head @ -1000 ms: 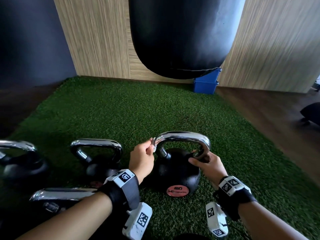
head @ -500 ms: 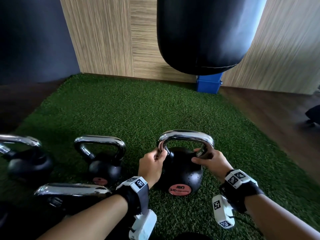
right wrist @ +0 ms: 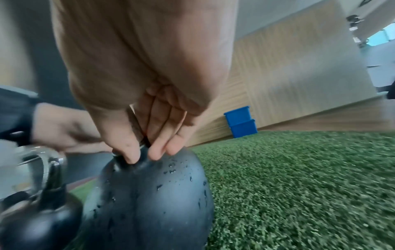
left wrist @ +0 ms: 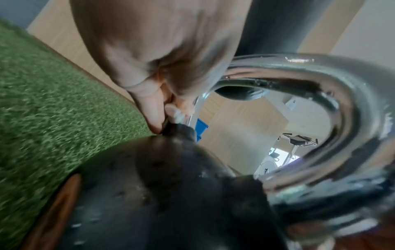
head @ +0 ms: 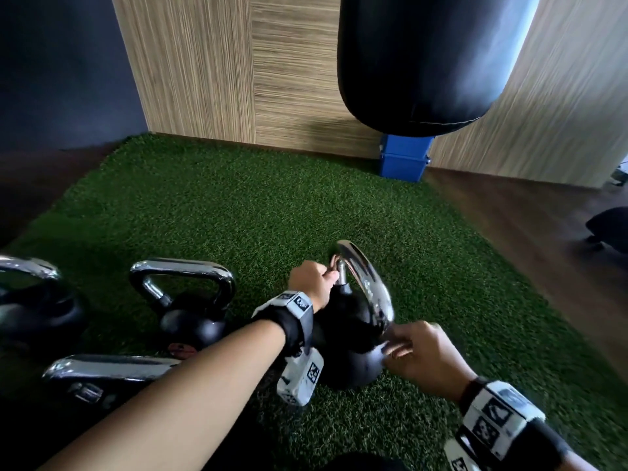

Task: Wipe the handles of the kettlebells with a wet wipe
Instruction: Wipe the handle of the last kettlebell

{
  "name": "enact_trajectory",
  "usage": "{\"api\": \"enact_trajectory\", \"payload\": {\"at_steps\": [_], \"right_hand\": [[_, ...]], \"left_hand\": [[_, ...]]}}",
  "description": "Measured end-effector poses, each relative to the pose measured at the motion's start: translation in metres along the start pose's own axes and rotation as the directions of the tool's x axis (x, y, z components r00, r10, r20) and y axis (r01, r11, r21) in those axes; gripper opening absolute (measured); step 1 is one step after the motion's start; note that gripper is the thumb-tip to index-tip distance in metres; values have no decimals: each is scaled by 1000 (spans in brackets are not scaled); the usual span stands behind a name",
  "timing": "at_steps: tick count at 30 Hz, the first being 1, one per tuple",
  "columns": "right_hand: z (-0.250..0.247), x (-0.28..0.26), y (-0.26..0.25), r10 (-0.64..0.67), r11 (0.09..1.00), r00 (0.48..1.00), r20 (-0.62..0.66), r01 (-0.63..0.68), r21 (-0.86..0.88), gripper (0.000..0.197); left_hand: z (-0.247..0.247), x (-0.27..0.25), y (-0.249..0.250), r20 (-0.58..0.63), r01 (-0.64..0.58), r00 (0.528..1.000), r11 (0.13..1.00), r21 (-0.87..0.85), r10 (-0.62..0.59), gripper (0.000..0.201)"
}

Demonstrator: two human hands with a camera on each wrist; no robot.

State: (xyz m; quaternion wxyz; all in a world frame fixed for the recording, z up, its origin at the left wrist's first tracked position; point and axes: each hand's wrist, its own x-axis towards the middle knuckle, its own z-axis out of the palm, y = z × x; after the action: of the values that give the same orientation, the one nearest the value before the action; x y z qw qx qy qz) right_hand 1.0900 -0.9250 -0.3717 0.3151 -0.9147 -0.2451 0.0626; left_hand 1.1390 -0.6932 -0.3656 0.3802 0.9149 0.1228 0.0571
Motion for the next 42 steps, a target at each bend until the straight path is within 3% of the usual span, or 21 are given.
{"api": "enact_trajectory", "payload": {"at_steps": [4, 6, 8, 9, 10, 11, 12, 14, 18, 20, 22, 23, 27, 30, 34, 39, 42], "right_hand": [[10, -2, -16, -127, 991, 991, 37, 128, -39, 45], [9, 10, -17, -76, 996, 997, -23, 75, -38, 33], [7, 30, -16, -24, 1000, 987, -161, 25, 6, 14], [9, 42, -15, -1, 999, 985, -175, 10, 49, 15], [12, 56, -12, 65, 989, 993, -96, -51, 137, 33], [19, 69, -9, 128, 958, 991, 27, -130, 256, 50], [27, 79, -5, 196, 919, 970, 147, -234, 317, 56], [41, 90, 9, 269, 898, 938, 219, -327, 294, 61], [52, 93, 22, 320, 854, 931, 177, -364, 372, 84], [53, 92, 22, 333, 851, 929, 164, -371, 373, 90], [55, 93, 24, 337, 852, 930, 147, -368, 371, 82], [57, 93, 27, 338, 852, 931, 138, -365, 375, 78], [57, 91, 28, 339, 844, 929, 147, -369, 389, 91], [59, 92, 29, 348, 833, 927, 141, -375, 408, 108], [63, 95, 34, 351, 831, 928, 124, -370, 416, 113], [60, 94, 33, 350, 822, 926, 142, -377, 426, 113], [60, 95, 32, 351, 826, 927, 135, -374, 421, 114]], "left_hand": [[0, 3, 21, 58, -29, 998, 997, 78, 24, 36], [-4, 5, 21, 127, -6, 992, 1000, 25, 3, 37], [-12, 9, 18, 249, 5, 968, 996, -86, 17, 42], [-16, 11, 15, 289, -1, 957, 995, -98, 30, 45], [-18, 11, 12, 301, -23, 953, 996, -86, 48, 46], [-19, 9, 9, 296, -41, 953, 997, -70, 60, 46], [-18, 8, 8, 279, -44, 958, 997, -69, 61, 42], [-11, 8, 6, 233, -12, 972, 995, -103, 36, 31], [-13, 16, 16, 179, 49, 984, 980, -193, -14, 54], [-20, 21, 27, 135, 39, 991, 973, -227, -8, 45], [-24, 22, 31, 64, -4, 998, 973, -230, 20, 17], [-24, 20, 30, 48, -31, 998, 979, -202, 42, 13], [-23, 14, 26, 91, -100, 990, 988, -120, 111, 18], [-32, 20, 35, 16, -103, 994, 957, -271, 111, 24], [-44, 17, 33, 108, -41, 988, 853, -521, 114, 24], [-58, 3, 31, 92, -129, 976, 861, -492, 199, 7], [-62, -1, 40, 80, -110, 983, 880, -463, 165, 5]]}}
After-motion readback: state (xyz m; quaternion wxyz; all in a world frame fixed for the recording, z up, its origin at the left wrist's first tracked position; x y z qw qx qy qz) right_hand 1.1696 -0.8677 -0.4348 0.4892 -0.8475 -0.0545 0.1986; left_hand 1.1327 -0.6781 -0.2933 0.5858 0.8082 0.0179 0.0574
